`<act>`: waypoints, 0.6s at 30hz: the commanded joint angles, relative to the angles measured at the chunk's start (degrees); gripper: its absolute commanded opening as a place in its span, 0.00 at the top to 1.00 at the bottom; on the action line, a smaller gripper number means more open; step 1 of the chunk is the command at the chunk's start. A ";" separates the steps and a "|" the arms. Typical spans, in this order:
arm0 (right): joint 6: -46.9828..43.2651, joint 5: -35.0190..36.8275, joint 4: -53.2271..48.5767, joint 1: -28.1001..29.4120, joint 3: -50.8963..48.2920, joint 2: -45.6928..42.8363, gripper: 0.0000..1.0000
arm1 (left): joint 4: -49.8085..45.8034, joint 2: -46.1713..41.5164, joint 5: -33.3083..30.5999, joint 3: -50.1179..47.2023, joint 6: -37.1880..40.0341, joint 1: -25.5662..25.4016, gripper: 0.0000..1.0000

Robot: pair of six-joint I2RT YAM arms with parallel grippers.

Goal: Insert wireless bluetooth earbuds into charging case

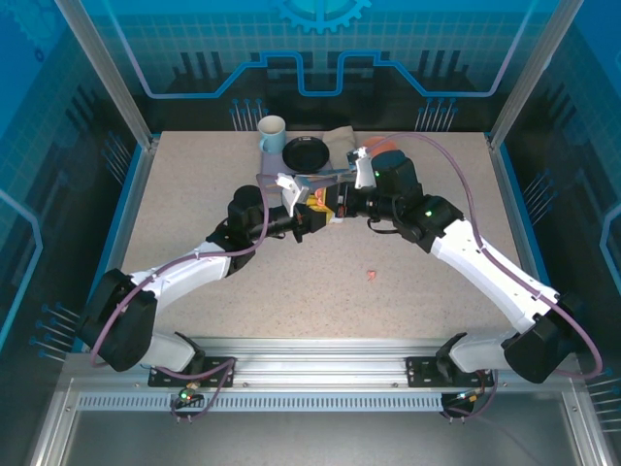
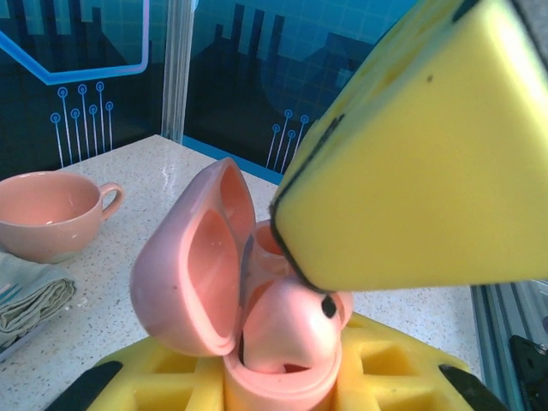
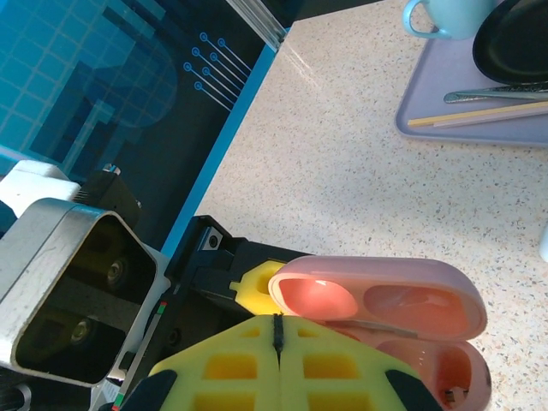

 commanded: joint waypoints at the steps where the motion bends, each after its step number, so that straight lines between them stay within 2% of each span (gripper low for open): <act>1: -1.80 -1.43 -2.00 0.03 0.92 -0.90 1.00 | 1.46 -0.95 1.79 0.66 1.50 -0.38 1.00; 9: -2.81 -1.15 -4.56 0.01 1.30 -2.03 0.99 | 0.99 -1.21 1.61 0.79 1.70 -0.40 1.00; 18: -3.86 1.12 -6.34 -3.18 4.90 -4.18 0.73 | 0.90 -1.67 1.09 -0.21 1.86 -0.41 1.00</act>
